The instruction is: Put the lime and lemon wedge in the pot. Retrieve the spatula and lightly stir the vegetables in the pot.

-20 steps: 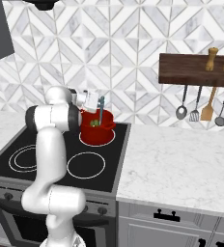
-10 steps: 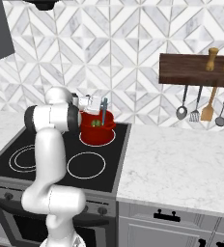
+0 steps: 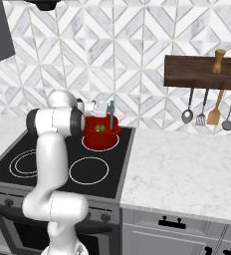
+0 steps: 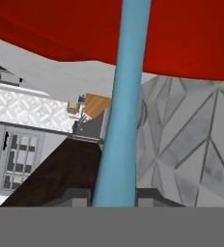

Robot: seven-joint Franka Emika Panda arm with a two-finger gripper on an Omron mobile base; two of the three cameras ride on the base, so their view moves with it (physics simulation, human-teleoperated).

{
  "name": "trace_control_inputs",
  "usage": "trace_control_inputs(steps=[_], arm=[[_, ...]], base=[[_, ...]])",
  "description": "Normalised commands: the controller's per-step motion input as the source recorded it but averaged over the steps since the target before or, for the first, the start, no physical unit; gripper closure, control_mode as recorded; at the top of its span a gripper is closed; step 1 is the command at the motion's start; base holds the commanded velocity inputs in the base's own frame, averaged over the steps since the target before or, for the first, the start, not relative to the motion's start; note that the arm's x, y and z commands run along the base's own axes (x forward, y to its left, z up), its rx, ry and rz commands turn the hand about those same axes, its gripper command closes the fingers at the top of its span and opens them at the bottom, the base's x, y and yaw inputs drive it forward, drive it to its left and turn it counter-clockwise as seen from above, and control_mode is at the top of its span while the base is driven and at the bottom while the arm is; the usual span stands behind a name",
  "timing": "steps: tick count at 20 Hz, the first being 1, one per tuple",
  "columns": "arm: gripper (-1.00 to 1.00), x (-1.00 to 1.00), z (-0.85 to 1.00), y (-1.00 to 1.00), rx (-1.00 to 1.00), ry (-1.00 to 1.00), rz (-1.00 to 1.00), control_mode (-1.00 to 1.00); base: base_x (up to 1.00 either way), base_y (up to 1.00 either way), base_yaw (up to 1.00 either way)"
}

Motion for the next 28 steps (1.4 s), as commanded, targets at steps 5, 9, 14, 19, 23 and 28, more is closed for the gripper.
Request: trace_control_inputs(steps=[5,9,14,19,23,28], arm=[[1.0,0.18,0.0,0.31,0.08,0.0,0.0,-1.0],[1.0,0.18,0.0,0.41,0.09,-0.01,-0.01,-1.0],[1.0,0.24,0.0,0.6,0.11,0.0,-0.05,-1.0],[1.0,0.25,0.46,0.25,0.14,0.01,-0.07,-1.0],[1.0,0.14,0.99,-0.04,0.07,0.14,-0.13,-1.0],[1.0,0.09,0.49,-0.04,0.0,0.13,-0.12,-1.0]], base=[[0.0,0.0,0.0],[0.0,0.0,0.0],[0.0,0.0,0.0],[0.0,0.0,0.0],[0.0,0.0,0.0],[0.0,0.0,0.0]])
